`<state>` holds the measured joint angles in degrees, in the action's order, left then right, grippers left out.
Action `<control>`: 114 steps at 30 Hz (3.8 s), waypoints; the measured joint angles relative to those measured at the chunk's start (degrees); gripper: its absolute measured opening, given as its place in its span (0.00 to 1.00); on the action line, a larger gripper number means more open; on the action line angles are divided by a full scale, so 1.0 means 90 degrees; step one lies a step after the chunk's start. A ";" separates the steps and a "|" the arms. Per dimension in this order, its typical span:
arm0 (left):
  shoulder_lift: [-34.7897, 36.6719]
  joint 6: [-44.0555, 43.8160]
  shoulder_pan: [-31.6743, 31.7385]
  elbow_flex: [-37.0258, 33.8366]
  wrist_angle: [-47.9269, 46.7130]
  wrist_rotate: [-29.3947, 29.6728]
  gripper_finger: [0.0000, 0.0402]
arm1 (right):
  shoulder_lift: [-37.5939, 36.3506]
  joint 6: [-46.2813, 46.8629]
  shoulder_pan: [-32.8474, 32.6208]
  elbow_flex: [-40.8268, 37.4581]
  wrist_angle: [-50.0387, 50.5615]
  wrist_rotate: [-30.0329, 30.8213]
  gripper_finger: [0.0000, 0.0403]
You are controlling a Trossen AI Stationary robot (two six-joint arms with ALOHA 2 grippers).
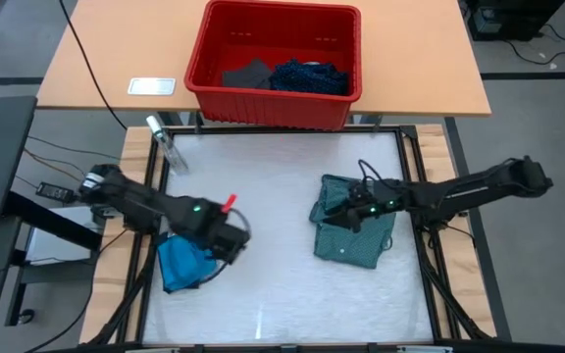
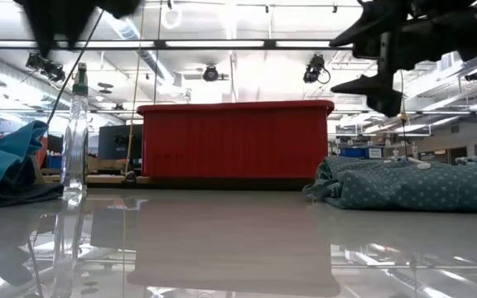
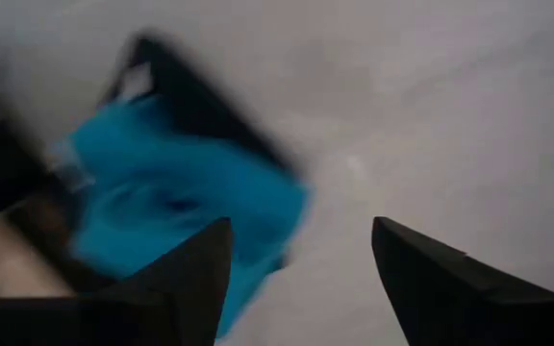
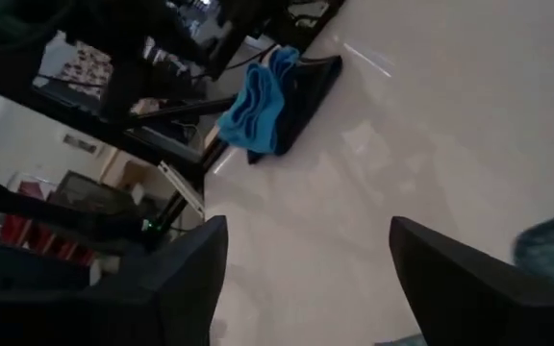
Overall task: Fold laundry
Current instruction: Stack the dark and light blue shorts on top of the green polo shirt
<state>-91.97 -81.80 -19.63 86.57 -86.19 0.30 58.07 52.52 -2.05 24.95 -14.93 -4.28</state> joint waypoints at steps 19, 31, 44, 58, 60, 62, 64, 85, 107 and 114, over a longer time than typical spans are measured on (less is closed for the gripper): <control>0.2077 -0.0515 -0.0599 -0.5027 0.3707 -0.0924 0.57 | 0.1643 0.0959 -0.0048 0.0271 -0.1212 -0.0048 0.64; 0.1314 0.0781 0.0981 -0.5174 0.7502 -0.0291 0.51 | 0.1433 0.1427 -0.0259 0.0357 -0.0362 0.0150 0.61; 0.2114 0.0696 0.0573 -0.3976 0.4743 0.0887 0.75 | 0.2844 0.0034 0.0175 0.1929 0.0573 -0.0128 0.61; 0.2308 -0.1122 0.0430 -0.6619 0.8162 0.1020 0.95 | 0.5622 -0.0375 0.0822 0.4365 0.1048 -0.1244 0.61; 0.2322 -0.0990 0.0512 -0.6793 0.8525 0.1071 0.95 | 0.5984 -0.0451 0.0882 0.4597 0.1048 -0.1470 0.61; 0.2322 -0.0728 0.0583 -0.6920 0.8843 0.1092 0.93 | 0.6335 -0.0510 0.0910 0.4798 0.1055 -0.1754 0.61; 0.2313 -0.0352 0.0662 -0.6990 0.9127 0.1112 0.90 | 0.6641 -0.0507 0.0914 0.4965 0.1046 -0.2049 0.62; 0.1208 0.1772 0.1138 -0.7301 1.2557 0.1229 0.06 | 0.6972 -0.0293 0.0749 0.5625 0.1598 -0.2007 0.12; -0.0363 0.3883 0.2029 -0.2773 1.2387 0.1000 0.06 | 0.1968 -0.0942 0.0854 0.4892 0.7019 -0.0647 0.12; -0.2358 0.3779 0.2086 -0.0705 1.2382 0.0644 0.06 | 0.0021 0.0179 0.0654 0.3020 0.7150 -0.0614 0.12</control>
<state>-113.20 -47.79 -0.85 80.23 25.25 6.09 58.26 54.13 3.83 52.13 49.42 -9.81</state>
